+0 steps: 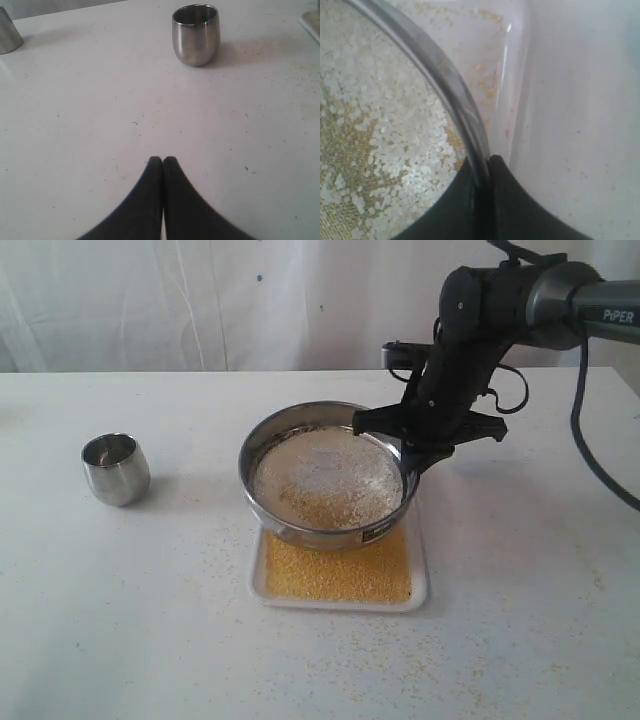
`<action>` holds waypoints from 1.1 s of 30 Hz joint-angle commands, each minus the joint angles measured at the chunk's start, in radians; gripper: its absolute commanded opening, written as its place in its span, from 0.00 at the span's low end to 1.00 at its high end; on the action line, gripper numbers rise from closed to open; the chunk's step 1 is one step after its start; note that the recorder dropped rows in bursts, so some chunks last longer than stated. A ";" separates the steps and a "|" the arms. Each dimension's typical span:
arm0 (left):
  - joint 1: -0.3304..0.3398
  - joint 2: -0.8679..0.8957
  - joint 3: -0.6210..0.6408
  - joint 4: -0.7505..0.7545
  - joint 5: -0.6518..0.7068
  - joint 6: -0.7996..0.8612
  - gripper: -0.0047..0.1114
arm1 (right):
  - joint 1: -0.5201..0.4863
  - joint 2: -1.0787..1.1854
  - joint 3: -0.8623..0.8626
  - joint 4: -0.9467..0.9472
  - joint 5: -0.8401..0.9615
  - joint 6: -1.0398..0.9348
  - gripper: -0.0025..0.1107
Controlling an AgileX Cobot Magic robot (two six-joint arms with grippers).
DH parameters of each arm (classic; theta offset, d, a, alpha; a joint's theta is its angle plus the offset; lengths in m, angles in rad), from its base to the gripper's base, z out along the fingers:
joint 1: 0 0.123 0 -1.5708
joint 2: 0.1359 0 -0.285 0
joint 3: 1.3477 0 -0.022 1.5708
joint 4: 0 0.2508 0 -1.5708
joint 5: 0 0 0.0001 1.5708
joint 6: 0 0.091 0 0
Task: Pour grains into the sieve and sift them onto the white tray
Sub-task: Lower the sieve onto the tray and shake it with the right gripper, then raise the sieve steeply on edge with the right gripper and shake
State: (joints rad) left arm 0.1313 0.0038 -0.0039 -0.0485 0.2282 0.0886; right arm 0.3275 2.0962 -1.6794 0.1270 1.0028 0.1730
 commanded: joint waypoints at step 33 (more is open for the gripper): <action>-0.003 -0.004 0.004 -0.010 0.003 -0.002 0.04 | 0.073 -0.220 0.240 -0.232 -0.624 -0.082 0.02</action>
State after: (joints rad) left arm 0.1313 0.0038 -0.0039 -0.0485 0.2282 0.0886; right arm 0.4002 1.8917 -1.4413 -0.1041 0.4693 0.0863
